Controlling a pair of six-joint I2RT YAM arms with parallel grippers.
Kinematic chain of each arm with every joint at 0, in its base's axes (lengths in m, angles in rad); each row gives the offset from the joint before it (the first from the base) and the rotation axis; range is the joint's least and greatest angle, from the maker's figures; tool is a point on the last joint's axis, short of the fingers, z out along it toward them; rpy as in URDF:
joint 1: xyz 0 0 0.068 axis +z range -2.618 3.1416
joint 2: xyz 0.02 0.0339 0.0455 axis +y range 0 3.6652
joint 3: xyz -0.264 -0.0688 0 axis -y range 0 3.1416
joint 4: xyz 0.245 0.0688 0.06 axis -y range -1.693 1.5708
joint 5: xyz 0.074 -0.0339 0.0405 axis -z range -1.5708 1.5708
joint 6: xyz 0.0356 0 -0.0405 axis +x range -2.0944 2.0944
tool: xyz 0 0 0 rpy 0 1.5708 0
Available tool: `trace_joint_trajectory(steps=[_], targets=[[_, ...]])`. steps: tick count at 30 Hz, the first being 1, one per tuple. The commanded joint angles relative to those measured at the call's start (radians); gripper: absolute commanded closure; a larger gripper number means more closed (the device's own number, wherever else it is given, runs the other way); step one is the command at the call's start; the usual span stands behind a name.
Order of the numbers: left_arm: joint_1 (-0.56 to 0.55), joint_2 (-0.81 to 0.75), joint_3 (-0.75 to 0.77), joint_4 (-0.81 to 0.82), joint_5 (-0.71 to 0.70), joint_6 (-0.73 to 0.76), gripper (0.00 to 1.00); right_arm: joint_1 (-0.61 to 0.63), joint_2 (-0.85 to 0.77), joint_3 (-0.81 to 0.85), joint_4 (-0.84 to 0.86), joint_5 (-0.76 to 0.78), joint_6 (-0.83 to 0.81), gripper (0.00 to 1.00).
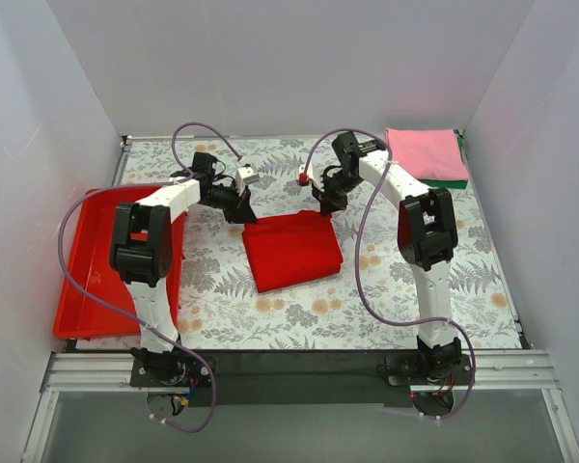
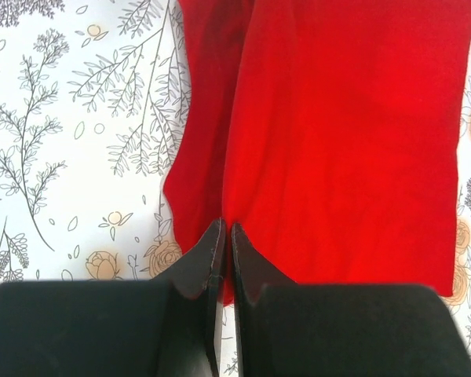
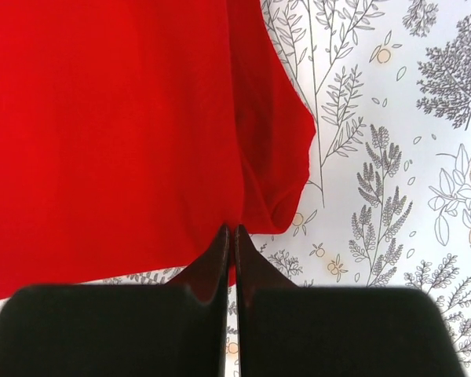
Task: Fold and stack the t-shirts
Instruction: Fold the tshirt
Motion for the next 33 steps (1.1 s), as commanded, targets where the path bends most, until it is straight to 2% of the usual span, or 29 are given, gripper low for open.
trace_joint_trajectory(steps=[1, 8, 10, 14, 18, 23, 27, 33], targets=[[0.012, 0.003, -0.016, 0.060, -0.023, -0.033, 1.00, -0.008, -0.019, 0.030, 0.008, -0.035, 0.042, 0.99], [-0.007, 0.034, -0.039, 0.089, -0.094, -0.058, 1.00, 0.000, -0.013, -0.039, 0.021, -0.050, 0.188, 0.99], [-0.031, 0.030, -0.051, 0.086, -0.102, -0.061, 1.00, -0.002, -0.042, -0.116, 0.021, -0.067, 0.235, 0.99], [-0.083, -0.032, -0.111, 0.085, -0.091, -0.018, 1.00, 0.007, -0.189, -0.316, 0.028, -0.097, 0.240, 0.99], [-0.097, -0.118, -0.169, 0.082, -0.046, -0.035, 1.00, 0.010, -0.313, -0.417, 0.027, -0.110, 0.255, 0.99], [-0.097, -0.263, -0.194, 0.001, -0.019, -0.027, 1.00, 0.010, -0.405, -0.393, 0.019, -0.131, 0.271, 0.99], [-0.096, -0.319, -0.168, -0.081, 0.004, -0.001, 1.00, 0.010, -0.389, -0.321, 0.007, -0.136, 0.263, 0.99], [-0.062, -0.233, -0.166, -0.104, -0.045, 0.021, 1.00, 0.015, -0.239, -0.229, 0.012, -0.134, 0.235, 0.99]])
